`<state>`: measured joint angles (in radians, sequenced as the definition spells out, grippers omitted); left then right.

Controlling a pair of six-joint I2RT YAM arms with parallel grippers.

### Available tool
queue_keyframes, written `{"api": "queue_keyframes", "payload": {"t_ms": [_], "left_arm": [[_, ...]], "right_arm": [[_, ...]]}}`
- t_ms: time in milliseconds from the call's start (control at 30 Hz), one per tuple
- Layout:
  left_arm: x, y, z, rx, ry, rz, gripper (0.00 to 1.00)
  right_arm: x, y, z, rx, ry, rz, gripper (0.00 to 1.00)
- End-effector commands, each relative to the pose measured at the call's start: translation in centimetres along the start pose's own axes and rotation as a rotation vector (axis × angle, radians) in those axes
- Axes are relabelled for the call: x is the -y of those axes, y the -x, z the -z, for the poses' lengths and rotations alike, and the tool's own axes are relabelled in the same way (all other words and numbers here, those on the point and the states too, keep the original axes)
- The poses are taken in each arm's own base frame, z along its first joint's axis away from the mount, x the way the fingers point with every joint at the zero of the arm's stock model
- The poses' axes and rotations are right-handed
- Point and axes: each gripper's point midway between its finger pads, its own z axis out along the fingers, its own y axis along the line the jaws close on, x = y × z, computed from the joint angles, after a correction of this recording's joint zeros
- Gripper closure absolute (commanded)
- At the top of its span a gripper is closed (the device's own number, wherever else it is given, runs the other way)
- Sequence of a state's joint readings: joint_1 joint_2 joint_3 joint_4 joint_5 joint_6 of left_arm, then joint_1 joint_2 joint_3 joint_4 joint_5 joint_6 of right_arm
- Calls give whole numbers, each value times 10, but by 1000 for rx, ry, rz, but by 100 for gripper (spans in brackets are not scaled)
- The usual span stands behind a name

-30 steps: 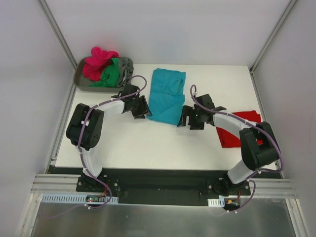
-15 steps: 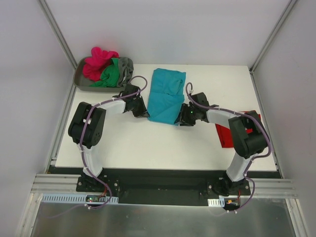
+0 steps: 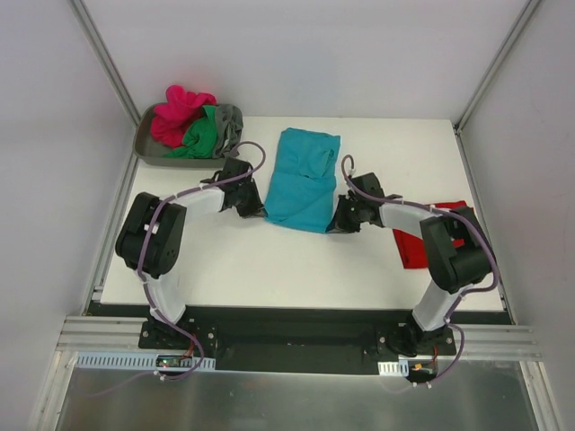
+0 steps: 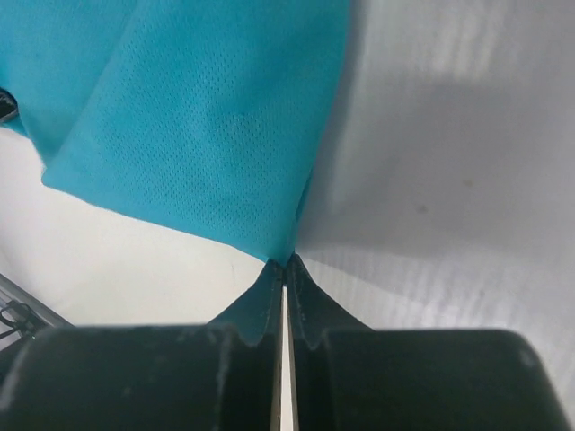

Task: Fold and stack the t-shirts
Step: Grab one side of the 2/3 rectangular tshirt with both arms, then fold the long partially folded tshirt into a neat square

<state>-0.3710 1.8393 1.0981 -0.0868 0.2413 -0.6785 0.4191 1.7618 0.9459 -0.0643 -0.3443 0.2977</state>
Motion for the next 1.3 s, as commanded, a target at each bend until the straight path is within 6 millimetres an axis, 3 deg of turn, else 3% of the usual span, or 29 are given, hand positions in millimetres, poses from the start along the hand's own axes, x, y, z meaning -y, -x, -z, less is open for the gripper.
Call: {"api": "queue_keyframes", "payload": {"t_ms": [0, 267, 467, 533, 633, 800, 967, 1033, 1267], "left_arm": [[-11, 5, 25, 72, 24, -44, 100], [-13, -77, 33, -75, 0, -56, 100], [-22, -124, 74, -70, -33, -39, 100], [-17, -142, 89, -71, -70, -60, 100], [-9, -153, 112, -41, -142, -64, 100], [10, -140, 151, 72, -250, -85, 100], [26, -97, 182, 272, -244, -126, 100], [36, -82, 188, 314, -234, -135, 100], [50, -26, 170, 393, -99, -126, 100]], "right_arm": [[16, -11, 27, -7, -48, 30, 99], [-18, -75, 34, -151, 85, 71, 99], [-20, -129, 60, -202, 100, 50, 100], [-28, -148, 68, -229, 135, 73, 100], [-40, -165, 88, -226, 188, 93, 99], [-59, -165, 125, -181, 272, 140, 100], [-81, -147, 149, -154, 320, 199, 100], [-83, -132, 154, -131, 319, 201, 99], [-78, -76, 153, -56, 290, 164, 100]]}}
